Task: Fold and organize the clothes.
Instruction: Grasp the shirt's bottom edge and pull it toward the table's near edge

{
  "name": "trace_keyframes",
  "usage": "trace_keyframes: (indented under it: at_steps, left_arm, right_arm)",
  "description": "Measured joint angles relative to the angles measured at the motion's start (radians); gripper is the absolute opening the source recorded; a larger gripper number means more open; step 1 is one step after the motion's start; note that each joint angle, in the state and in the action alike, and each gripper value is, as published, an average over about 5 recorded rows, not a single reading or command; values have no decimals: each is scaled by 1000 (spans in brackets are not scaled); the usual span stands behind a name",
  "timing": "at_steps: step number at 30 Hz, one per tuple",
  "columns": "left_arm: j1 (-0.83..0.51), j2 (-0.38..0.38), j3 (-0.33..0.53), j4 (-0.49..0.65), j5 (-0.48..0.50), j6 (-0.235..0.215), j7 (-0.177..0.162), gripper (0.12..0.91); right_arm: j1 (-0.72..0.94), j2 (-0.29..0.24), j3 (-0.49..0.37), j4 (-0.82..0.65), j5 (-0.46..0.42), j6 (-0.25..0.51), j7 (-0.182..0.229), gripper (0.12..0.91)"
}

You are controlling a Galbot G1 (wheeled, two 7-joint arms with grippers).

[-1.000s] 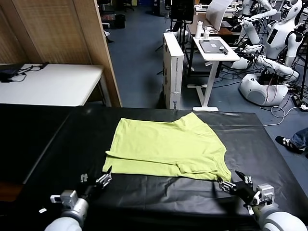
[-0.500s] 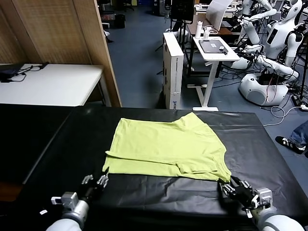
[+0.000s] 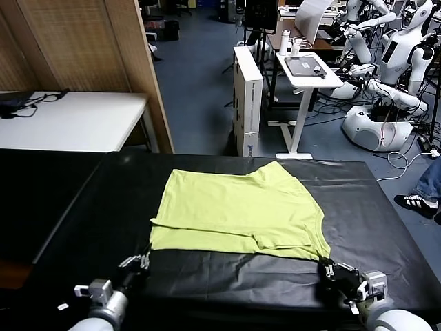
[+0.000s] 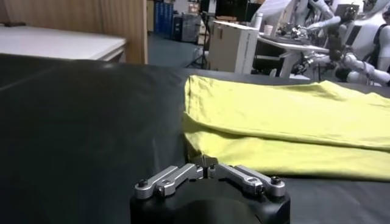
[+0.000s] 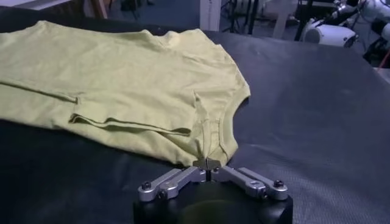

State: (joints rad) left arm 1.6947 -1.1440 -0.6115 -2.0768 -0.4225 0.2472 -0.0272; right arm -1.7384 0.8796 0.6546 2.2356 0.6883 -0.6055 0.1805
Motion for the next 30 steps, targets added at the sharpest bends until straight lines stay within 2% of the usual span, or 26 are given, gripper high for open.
trace_keyframes:
  at_steps: [8, 14, 20, 22, 24, 30]
  left_arm:
    - [104, 41, -64, -28, -4, -25, 9, 147]
    - [176, 43, -103, -42, -4, -42, 14, 147]
    - [199, 28, -109, -57, -7, -36, -6, 152]
    - [198, 23, -110, -61, -12, -31, -11, 197]
    - [199, 21, -113, -65, -15, -24, -16, 298]
    - [219, 21, -132, -87, -26, 7, -27, 675]
  right_arm:
    - [-49, -12, -13, 67, -3, -16, 2, 140]
    - [-69, -13, -21, 78, -10, -16, 4, 140]
    - [-66, -11, -27, 87, -8, -13, 10, 140]
    - [-69, -10, -23, 92, -8, -14, 10, 164]
    - [-76, -11, -17, 99, -7, -19, 8, 222]
    - [-106, -15, 11, 138, 1, -46, 16, 580]
